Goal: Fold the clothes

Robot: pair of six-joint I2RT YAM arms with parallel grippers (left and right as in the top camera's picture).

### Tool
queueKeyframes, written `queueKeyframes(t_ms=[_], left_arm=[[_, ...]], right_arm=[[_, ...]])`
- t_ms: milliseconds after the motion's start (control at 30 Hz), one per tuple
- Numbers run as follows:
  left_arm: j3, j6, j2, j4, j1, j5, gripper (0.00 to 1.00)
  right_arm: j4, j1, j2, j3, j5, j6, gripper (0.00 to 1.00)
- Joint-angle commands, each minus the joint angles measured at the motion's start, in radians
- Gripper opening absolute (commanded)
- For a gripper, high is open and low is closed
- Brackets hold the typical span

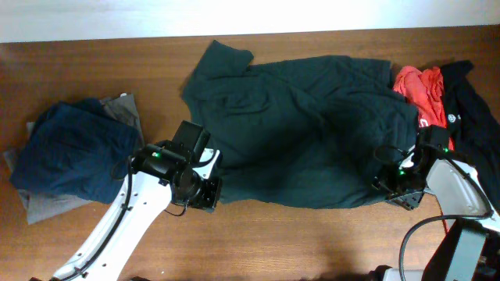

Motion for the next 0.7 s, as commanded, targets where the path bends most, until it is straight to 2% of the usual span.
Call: queueKeyframes(t_ms=[0, 33, 100, 133, 167, 233, 300, 433, 500, 567, 667], left_arm=[[0.0, 0.016, -0.007, -0.009, 0.006, 0.011, 0.0], [0.0, 0.016, -0.007, -0.01, 0.006, 0.011, 0.0], [0.0, 0.017, -0.007, -0.012, 0.006, 0.011, 0.0], [0.0, 0.017, -0.007, -0.012, 0.006, 0.011, 0.0], [0.0, 0.017, -0.007, -0.012, 0.006, 0.011, 0.0], [0.0, 0.016, -0.007, -0.012, 0.006, 0.011, 0.0], [0.0, 0.016, -0.007, -0.012, 0.006, 0.011, 0.0], [0.0, 0.016, -0.007, -0.007, 0.006, 0.011, 0.0], [0.0, 0.016, -0.007, -0.005, 0.006, 0.011, 0.0], [0.0, 0.016, -0.007, -0.005, 0.006, 0.011, 0.0], [0.0, 0.008, -0.007, -0.021, 0.006, 0.012, 0.0]], right_arm=[[0.027, -0.021, 0.006, 0.01, -0.016, 0.026, 0.5], [0.038, -0.021, 0.006, 0.006, -0.026, 0.027, 0.43], [0.074, -0.021, 0.015, -0.008, -0.029, 0.028, 0.4], [0.091, -0.021, 0.022, -0.018, -0.029, 0.04, 0.45], [0.111, -0.023, 0.029, -0.028, -0.031, 0.058, 0.57], [0.15, -0.023, 0.044, -0.049, -0.043, 0.061, 0.59], [0.168, -0.023, 0.058, -0.059, -0.076, 0.061, 0.52], [0.179, -0.023, 0.069, -0.06, -0.062, 0.06, 0.27], [0.18, -0.023, 0.069, -0.06, -0.046, 0.06, 0.19], [0.161, -0.025, 0.066, -0.059, -0.035, 0.058, 0.07], [0.101, -0.037, 0.043, -0.043, 0.039, 0.056, 0.04]])
